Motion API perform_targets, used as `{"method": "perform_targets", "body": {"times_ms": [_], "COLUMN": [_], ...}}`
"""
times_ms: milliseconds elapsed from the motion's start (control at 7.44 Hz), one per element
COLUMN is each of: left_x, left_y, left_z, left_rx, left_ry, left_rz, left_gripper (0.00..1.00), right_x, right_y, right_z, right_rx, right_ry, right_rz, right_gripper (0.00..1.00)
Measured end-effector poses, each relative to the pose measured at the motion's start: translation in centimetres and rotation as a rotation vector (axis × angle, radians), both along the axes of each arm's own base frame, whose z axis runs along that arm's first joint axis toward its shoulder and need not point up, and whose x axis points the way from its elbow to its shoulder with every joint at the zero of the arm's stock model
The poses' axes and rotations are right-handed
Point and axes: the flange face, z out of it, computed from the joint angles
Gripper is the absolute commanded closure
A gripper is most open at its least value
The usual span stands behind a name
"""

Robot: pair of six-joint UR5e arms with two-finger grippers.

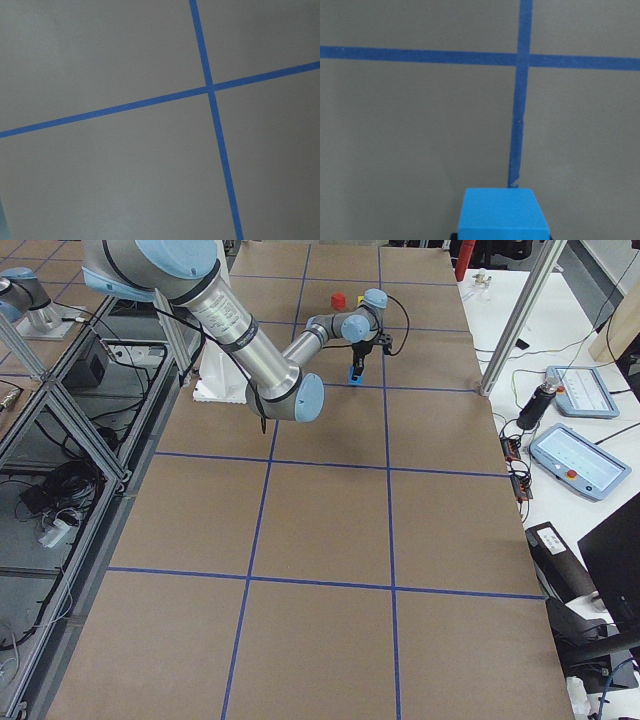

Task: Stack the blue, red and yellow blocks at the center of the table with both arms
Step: 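Carry the blue cube with the right gripper to the table center and set it down, then release and lift the right gripper while the left arm reaches toward the red cube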

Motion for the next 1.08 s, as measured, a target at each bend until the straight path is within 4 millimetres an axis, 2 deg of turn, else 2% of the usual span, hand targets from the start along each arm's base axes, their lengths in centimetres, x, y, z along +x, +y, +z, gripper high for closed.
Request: {"method": "perform_targets", "body": {"times_ms": [134, 538, 807, 941, 1076], "left_x": [0.0, 0.0, 0.0, 0.1, 0.1], "left_y": [-0.2, -0.4, -0.7, -1.1, -1.5], "left_z": [-0.2, -0.4, -0.8, -1.5, -3.1], "left_rx": [0.002, 0.006, 0.012, 0.022, 0.051], "left_ry": [0.0, 0.002, 0.002, 0.004, 0.011], "left_rz": [-0.001, -0.001, -0.001, -0.001, -0.001], "left_gripper": [0.0, 0.0, 0.0, 0.0, 0.0], "right_x": [-0.1, -0.6, -0.5, 0.3, 2.4], "right_y": [0.1, 0.7, 0.7, 0.3, -0.8], "right_z": [0.3, 1.4, 1.1, 0.2, -1.4], "right_rx": [-0.001, 0.001, -0.01, -0.01, -0.015], "right_ry": [0.002, -0.018, -0.027, -0.041, -0.07], "right_rz": [-0.002, 0.005, 0.023, 0.038, 0.058], "right_gripper": [0.03, 0.01, 0.01, 0.01, 0.01]}}
